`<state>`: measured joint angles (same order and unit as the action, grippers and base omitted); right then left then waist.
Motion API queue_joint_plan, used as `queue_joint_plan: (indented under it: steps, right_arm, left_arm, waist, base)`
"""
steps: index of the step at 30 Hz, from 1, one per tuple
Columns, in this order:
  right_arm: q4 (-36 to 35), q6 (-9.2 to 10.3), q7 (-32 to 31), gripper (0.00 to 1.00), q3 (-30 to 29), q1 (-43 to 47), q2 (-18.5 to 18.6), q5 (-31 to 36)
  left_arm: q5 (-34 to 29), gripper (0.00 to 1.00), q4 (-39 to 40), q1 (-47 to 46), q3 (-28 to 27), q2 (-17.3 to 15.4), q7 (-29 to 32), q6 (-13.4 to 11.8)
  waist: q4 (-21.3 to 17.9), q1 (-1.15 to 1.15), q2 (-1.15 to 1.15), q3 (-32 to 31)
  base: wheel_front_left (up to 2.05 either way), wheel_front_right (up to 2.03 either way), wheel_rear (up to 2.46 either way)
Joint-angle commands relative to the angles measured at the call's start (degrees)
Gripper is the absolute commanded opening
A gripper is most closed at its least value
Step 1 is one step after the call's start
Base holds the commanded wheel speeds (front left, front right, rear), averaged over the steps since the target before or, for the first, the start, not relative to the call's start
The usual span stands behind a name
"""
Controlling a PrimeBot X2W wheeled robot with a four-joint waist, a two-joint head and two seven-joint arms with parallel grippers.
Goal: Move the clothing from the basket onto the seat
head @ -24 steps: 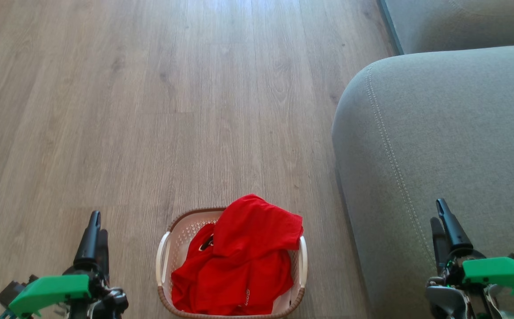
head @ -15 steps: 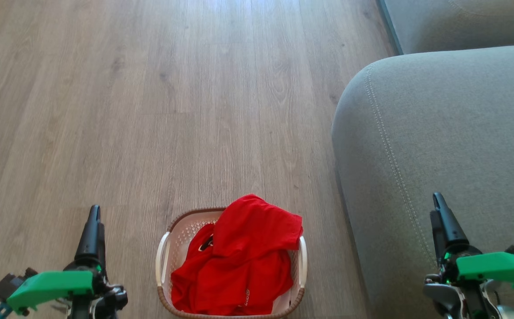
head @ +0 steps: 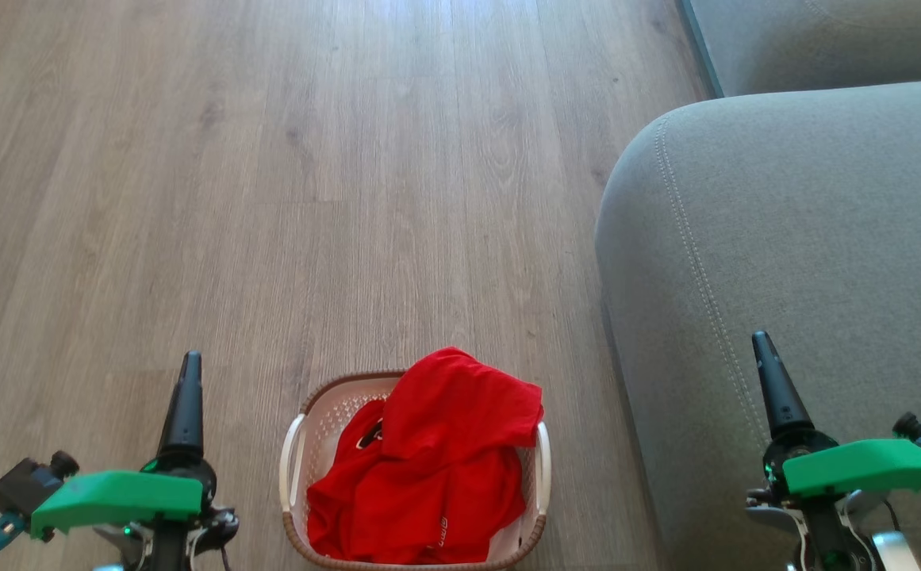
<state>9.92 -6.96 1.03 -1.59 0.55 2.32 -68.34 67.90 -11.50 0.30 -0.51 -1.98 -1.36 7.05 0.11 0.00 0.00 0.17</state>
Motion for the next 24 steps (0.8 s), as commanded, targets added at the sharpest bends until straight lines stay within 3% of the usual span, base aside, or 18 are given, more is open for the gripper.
queue_joint_plan:
  steps: [1,24]
  right_arm:
    - [-2.68,-0.21,0.78,1.0,0.67,-2.32,1.29,1.46]
    - [-3.95,-0.31,4.67,1.0,1.48,-1.49,1.6,22.91]
  left_arm:
    - [-1.61,1.0,2.31,-3.05,-0.35,-0.87,-0.56,-0.02]
    - [-23.42,1.0,4.66,-2.75,1.19,-1.17,-4.41,-0.79]
  waist:
    - [0.01,0.0,0.0,0.0]
    - [0.01,0.0,0.0,-0.17]
  base:
    - [0.0,0.0,0.0]
    - [0.0,0.0,0.0]
